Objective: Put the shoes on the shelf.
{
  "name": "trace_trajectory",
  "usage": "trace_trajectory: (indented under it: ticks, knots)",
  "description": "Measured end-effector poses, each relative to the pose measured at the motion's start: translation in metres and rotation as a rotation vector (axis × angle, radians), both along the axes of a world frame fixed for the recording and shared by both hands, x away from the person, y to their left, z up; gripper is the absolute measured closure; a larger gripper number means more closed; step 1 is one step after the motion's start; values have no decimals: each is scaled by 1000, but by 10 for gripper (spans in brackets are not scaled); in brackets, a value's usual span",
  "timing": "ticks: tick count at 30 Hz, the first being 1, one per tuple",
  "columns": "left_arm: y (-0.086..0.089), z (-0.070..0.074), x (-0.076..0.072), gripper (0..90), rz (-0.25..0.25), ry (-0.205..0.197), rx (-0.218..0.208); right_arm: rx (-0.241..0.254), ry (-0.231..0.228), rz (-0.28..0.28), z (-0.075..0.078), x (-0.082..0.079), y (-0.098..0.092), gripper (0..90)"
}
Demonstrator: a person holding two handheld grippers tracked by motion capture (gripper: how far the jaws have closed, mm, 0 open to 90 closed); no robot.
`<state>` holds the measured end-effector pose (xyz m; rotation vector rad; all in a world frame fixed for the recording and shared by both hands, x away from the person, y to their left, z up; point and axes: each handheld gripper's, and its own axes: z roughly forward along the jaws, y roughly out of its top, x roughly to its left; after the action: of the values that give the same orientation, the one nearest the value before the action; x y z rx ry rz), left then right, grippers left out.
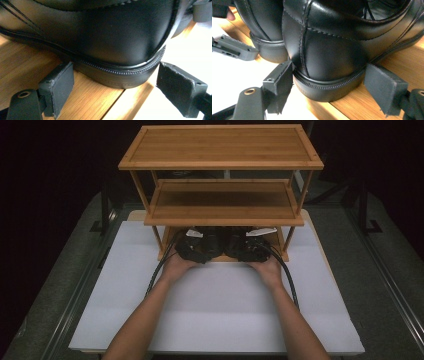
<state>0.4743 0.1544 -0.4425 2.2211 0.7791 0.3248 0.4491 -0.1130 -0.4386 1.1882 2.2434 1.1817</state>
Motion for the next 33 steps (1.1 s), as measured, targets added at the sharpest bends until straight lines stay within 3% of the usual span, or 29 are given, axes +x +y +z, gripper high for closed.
trace_trajectory:
  ticks: [9, 10, 15, 18, 33]
  knots:
    - [10, 11, -11, 139, -2, 6, -26, 21, 6, 4, 4, -9, -9, 128]
    - [11, 13, -13, 138, -3, 4, -29, 20, 26, -11, 6, -12, -9, 128]
    - [21, 24, -25, 131, 13, -13, -44, 10, 5, 0, 11, -21, -16, 74]
    - [27, 28, -30, 113, -5, -17, -39, -15, 10, -5, 14, -27, -19, 31]
    - [57, 38, -75, 82, -9, -31, -42, 8, 6, -23, 21, -65, -48, 17]
